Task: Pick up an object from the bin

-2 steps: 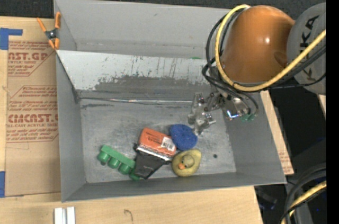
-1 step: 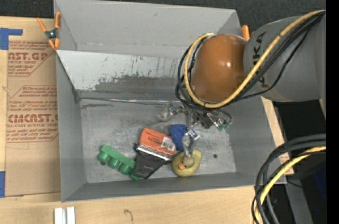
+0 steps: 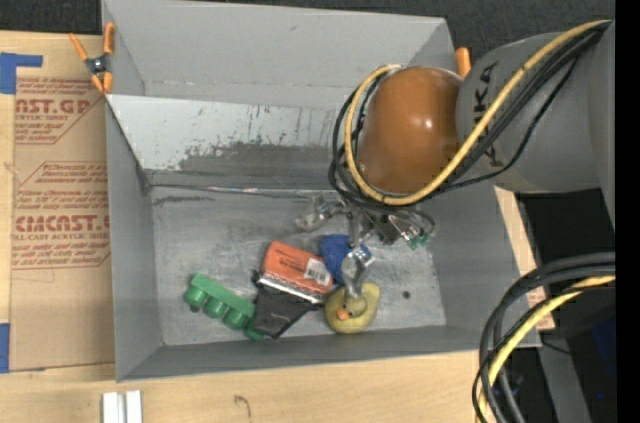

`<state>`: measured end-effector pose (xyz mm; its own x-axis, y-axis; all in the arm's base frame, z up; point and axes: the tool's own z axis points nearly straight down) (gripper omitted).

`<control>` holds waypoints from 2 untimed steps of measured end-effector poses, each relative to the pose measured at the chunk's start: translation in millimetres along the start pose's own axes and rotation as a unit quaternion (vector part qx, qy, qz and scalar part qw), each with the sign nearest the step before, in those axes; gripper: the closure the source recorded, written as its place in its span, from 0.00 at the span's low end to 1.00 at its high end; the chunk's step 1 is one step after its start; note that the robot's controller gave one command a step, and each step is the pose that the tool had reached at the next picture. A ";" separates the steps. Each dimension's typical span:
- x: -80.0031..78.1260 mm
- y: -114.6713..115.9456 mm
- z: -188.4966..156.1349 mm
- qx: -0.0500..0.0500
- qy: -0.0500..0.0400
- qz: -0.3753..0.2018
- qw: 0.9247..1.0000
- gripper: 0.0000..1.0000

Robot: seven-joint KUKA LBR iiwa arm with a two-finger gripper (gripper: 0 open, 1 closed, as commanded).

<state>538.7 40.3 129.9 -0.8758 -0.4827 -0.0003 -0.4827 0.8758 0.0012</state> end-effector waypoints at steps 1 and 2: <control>5.4 -2.0 20.4 0.000 0.000 0.021 1.000 1.00; 5.4 -2.0 20.4 0.000 0.000 0.021 1.000 1.00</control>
Offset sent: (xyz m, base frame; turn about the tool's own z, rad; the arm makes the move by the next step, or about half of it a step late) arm 0.0000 0.0000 0.0000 0.0000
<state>535.0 35.9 109.5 -0.8956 -0.4449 -0.0010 -0.4449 0.8956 0.0006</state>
